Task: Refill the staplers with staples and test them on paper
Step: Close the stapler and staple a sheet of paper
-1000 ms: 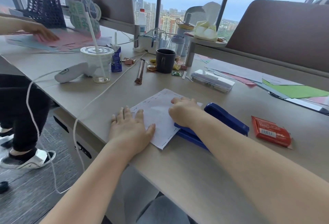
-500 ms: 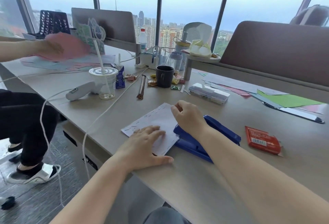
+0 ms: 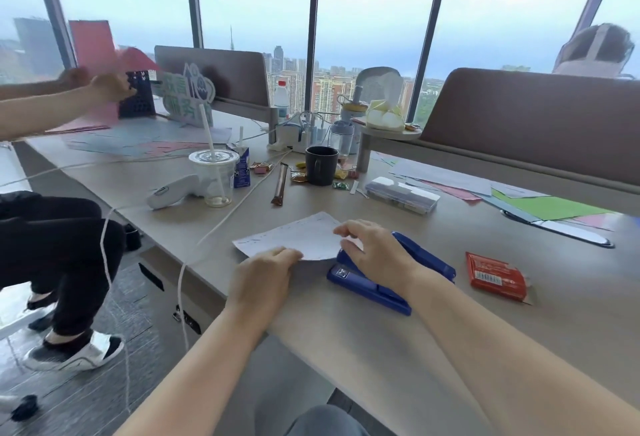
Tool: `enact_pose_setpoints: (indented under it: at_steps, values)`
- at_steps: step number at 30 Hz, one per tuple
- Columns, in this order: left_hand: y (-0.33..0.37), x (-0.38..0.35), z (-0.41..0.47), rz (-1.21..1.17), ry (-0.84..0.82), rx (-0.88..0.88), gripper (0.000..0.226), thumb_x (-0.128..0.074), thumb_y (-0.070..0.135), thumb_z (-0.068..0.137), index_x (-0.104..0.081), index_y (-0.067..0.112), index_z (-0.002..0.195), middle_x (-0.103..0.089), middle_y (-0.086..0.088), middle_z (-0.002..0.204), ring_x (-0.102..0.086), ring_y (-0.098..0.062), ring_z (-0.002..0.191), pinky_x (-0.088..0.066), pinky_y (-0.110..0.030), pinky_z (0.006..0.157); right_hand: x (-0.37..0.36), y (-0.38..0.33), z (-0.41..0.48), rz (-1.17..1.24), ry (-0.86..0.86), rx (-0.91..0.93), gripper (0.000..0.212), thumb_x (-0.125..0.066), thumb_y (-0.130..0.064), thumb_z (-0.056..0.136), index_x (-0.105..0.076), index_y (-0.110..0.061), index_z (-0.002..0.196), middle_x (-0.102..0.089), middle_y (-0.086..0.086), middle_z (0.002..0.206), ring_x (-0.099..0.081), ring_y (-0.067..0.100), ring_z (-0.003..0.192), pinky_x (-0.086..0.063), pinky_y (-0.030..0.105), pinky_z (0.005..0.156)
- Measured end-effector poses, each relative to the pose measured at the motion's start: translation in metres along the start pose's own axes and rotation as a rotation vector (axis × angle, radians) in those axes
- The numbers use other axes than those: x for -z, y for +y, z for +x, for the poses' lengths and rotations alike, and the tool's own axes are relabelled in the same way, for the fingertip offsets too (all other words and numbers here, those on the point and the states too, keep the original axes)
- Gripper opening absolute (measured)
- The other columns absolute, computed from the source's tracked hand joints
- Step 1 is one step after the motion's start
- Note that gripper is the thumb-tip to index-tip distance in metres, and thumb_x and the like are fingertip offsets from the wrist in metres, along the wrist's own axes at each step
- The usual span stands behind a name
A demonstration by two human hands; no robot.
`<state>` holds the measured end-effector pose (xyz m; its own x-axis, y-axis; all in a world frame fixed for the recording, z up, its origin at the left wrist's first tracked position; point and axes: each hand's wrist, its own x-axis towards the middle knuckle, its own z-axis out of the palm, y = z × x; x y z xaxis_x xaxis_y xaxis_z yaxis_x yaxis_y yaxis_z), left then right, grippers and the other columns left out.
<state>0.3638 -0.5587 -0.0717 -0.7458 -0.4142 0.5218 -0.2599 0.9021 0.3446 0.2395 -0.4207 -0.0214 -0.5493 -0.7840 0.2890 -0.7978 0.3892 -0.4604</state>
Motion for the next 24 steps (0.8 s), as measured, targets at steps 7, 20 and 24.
enact_pose_setpoints:
  at_steps: [7,20,24]
  values:
    - [0.015,0.044,0.009,-0.108,0.348,-0.008,0.024,-0.048,0.022,0.088,-0.068,0.011,0.093,-0.069,-0.004,0.092,-0.067,-0.027,0.080,-0.047,-0.031,0.063,0.007,-0.024,-0.003,-0.003,0.091,0.153,0.028,-0.065,-0.021,0.082,-0.062,-0.019,0.110,-0.065,0.000,0.116,-0.054,0.018,0.113,-0.042,0.042,0.101]
    - [0.079,0.064,0.039,-0.851,0.320,0.102,0.023,-0.063,0.025,0.082,-0.055,0.047,0.078,-0.060,0.007,0.072,-0.049,-0.005,0.062,-0.040,-0.026,0.058,0.088,-0.029,-0.031,0.077,0.335,0.166,0.011,-0.055,-0.018,0.089,-0.063,-0.019,0.081,-0.058,-0.012,0.072,-0.052,0.010,0.071,-0.040,0.019,0.083]
    - [0.114,0.045,0.043,-0.890,0.248,0.053,0.020,-0.061,0.027,0.082,-0.054,0.045,0.079,-0.041,0.000,0.060,-0.032,-0.007,0.046,-0.027,-0.017,0.043,0.113,-0.009,-0.058,0.097,0.341,0.065,0.021,-0.057,-0.015,0.087,-0.055,-0.025,0.069,-0.052,-0.020,0.046,-0.048,-0.001,0.049,-0.037,0.006,0.052]
